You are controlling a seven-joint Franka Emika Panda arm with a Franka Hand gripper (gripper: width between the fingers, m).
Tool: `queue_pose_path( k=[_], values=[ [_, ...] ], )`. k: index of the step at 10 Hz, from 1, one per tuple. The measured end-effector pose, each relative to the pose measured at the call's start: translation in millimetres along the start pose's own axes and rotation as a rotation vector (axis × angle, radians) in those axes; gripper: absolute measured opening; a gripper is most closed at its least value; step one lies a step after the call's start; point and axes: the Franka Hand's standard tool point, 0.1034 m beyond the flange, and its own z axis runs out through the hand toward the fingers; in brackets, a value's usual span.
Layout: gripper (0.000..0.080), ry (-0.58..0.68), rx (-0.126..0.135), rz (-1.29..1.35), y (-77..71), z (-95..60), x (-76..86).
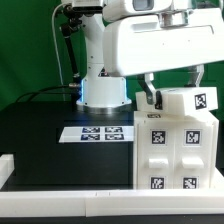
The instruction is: Assemble cabinet
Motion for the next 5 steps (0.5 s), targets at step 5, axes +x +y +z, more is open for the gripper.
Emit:
queue_pose_path(
  k=[5],
  values=[
    [0.056,0.011,-0.003,0.606,-6.5,0.4,3.6]
  ],
)
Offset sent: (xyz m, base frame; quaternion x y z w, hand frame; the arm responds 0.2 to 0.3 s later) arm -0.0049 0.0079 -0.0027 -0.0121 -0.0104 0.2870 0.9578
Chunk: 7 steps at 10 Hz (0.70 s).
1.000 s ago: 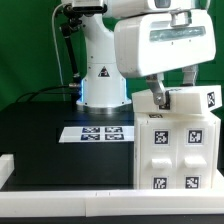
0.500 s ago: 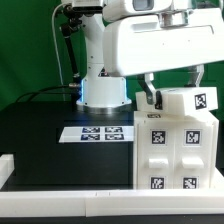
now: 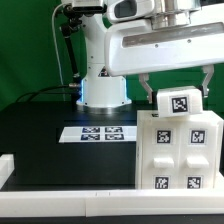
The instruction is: Assemble cabinet
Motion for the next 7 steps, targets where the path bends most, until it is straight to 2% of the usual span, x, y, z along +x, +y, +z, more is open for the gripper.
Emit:
queue_pose_path(
  k=[7],
  values=[
    [0.056,0.001,0.005,0.454,-1.4,-0.3,0.8]
  ],
)
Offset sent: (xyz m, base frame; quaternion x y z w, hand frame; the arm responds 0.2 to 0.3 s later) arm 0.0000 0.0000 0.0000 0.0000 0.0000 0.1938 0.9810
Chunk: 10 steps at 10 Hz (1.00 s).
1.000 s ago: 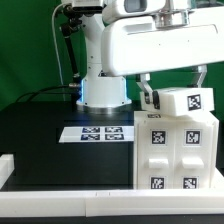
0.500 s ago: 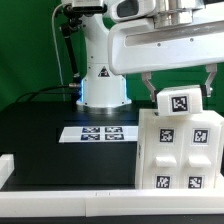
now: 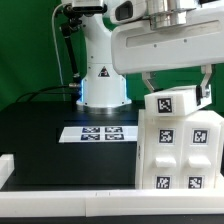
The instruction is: Assemble cabinet
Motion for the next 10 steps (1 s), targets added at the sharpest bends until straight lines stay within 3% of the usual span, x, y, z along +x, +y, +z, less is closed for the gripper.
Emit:
queue_pose_path(
  k=[10],
  values=[
    [0.056,-0.039,0.013,0.983,6.2,2.4,0.3]
  ],
)
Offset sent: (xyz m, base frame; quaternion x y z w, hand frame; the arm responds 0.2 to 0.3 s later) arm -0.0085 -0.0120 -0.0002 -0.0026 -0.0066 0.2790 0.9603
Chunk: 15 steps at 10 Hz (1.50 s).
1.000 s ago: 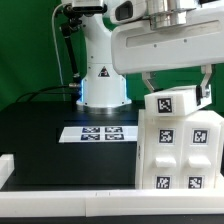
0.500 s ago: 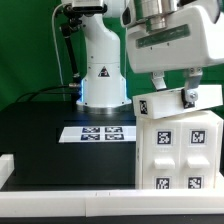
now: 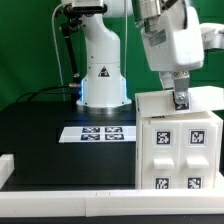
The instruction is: Assemble cabinet
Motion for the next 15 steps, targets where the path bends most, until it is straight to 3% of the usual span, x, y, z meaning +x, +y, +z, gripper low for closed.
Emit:
queue_pose_path(
  k=[4,7,8,11,15],
  values=[
    [0.056,-0.028,-0.005,0.345,0.5,0.4,-1.9],
    [0.0561,-0.037,-0.005,0.361,-0.2,1.5,-2.5],
    [0.074,-0.037,-0.005,0.347,-0.2,1.3,-3.0],
    [0.0797,-0.074,0.013,0.34,-5.0,-10.4,-9.7],
    [0.0797,-0.108,0.041,0.352,-11.4,-20.7,-14.3]
  ],
)
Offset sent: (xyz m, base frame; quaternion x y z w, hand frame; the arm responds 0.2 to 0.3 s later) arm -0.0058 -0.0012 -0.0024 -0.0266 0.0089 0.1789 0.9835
